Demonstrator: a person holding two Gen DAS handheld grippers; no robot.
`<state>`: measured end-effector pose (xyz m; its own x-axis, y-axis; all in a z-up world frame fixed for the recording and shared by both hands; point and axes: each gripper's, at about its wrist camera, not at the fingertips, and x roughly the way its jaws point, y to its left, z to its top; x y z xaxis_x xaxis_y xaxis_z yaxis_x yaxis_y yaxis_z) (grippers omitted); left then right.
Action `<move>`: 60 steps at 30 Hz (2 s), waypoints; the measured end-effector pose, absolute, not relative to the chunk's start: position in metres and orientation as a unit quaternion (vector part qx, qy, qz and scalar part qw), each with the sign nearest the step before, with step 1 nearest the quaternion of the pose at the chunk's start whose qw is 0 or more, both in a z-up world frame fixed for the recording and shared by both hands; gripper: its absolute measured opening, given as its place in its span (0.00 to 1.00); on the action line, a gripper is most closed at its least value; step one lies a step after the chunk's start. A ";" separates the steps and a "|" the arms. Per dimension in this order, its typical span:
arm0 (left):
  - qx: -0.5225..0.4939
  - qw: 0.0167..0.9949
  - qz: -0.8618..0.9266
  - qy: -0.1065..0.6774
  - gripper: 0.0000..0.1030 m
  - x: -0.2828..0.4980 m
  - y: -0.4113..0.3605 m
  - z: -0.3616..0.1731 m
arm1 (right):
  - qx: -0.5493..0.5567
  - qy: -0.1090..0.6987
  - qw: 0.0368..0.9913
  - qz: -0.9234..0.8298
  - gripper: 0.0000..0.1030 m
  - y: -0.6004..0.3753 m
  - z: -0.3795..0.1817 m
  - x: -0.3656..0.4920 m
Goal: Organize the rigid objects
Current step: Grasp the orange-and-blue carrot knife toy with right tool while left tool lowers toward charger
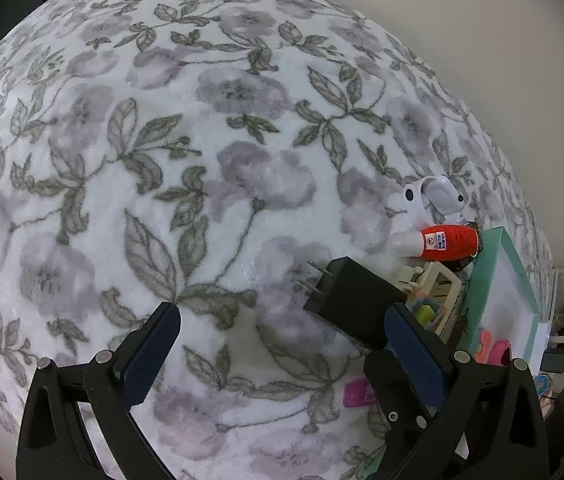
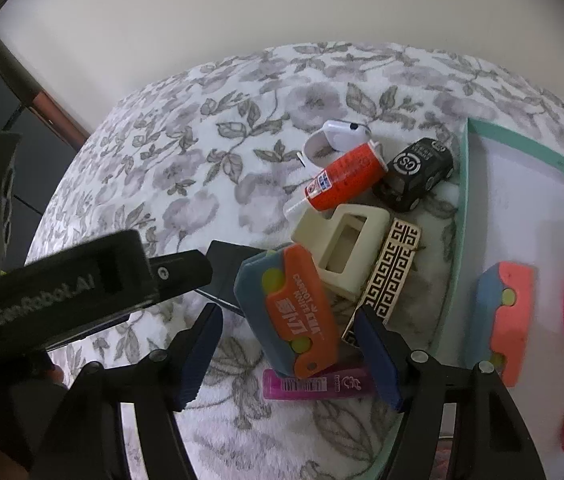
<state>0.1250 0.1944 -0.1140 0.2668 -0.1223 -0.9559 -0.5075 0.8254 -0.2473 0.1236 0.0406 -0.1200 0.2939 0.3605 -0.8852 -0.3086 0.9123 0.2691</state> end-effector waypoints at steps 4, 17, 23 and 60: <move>-0.264 0.753 0.121 0.591 0.99 0.128 0.192 -0.114 | 0.024 0.548 0.810 0.209 0.68 0.041 -0.120 0.124; -0.248 0.759 0.093 0.594 0.99 0.149 0.173 -0.124 | 0.066 0.541 0.811 0.213 0.48 0.029 -0.120 0.126; -0.241 0.758 0.099 0.598 0.99 0.158 0.166 -0.135 | 0.096 0.542 0.809 0.206 0.44 0.013 -0.116 0.130; -0.247 0.737 0.124 0.617 0.90 0.137 0.192 -0.154 | 0.057 0.549 0.806 0.213 0.44 0.023 -0.113 0.126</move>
<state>0.1375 0.1919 -0.1544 0.2071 -0.1222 -0.9707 -0.4871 0.8476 -0.2106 0.1265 0.0229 -0.1127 0.3067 0.4058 -0.8610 -0.2800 0.9030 0.3259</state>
